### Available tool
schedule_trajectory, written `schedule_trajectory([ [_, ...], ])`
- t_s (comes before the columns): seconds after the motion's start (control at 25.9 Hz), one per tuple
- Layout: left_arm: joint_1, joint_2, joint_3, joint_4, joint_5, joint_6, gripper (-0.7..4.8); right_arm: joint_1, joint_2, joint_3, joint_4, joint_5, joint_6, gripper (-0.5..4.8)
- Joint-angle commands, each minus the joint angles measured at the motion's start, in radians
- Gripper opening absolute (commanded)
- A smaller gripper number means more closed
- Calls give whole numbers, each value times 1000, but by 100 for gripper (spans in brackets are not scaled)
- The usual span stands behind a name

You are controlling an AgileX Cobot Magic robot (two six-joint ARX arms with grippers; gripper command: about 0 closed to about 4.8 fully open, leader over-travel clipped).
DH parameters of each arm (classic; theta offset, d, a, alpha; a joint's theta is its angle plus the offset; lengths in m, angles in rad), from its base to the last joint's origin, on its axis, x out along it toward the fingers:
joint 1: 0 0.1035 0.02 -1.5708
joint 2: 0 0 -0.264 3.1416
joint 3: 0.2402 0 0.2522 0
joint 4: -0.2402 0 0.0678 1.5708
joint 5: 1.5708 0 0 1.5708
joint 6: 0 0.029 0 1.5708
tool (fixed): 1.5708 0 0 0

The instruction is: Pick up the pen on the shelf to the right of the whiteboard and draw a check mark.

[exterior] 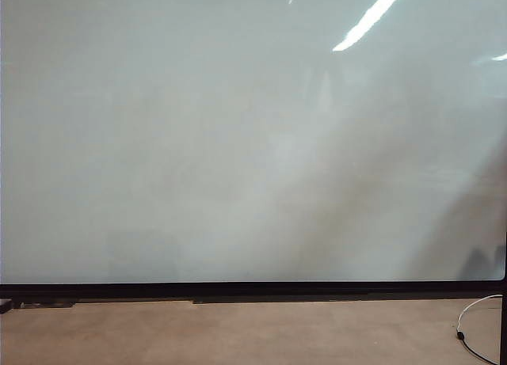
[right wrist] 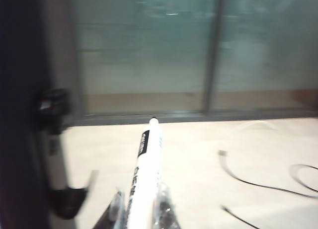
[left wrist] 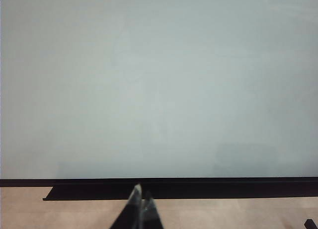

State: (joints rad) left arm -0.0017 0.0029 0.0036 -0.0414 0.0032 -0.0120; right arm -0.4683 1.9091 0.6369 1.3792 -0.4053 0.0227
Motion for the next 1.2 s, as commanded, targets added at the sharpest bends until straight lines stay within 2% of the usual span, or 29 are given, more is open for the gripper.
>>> schedule_trajectory([
  [0.04,0,0,3,13,0,4,-4,2,-51,-41,22,100,2,-5],
  [0.23,0,0,3,13,0,4,-4,69,-256,-234,23,373,3,-5],
  [0.35,0,0,3,12,0,4,-4,117,-399,-344,18,476,3,-5],
  [0.46,0,0,3,13,0,4,-5,208,-576,-465,5,555,3,-5],
  [0.66,0,0,3,13,0,4,-4,367,-751,-529,-143,560,8,-5],
  [0.77,0,0,3,13,0,4,-4,532,-814,-528,-230,560,11,-5],
  [1.04,0,0,3,13,0,4,-4,700,-806,-493,-269,505,13,-5],
  [1.2,0,0,3,13,0,4,-4,753,-765,-444,-300,411,11,-5],
])
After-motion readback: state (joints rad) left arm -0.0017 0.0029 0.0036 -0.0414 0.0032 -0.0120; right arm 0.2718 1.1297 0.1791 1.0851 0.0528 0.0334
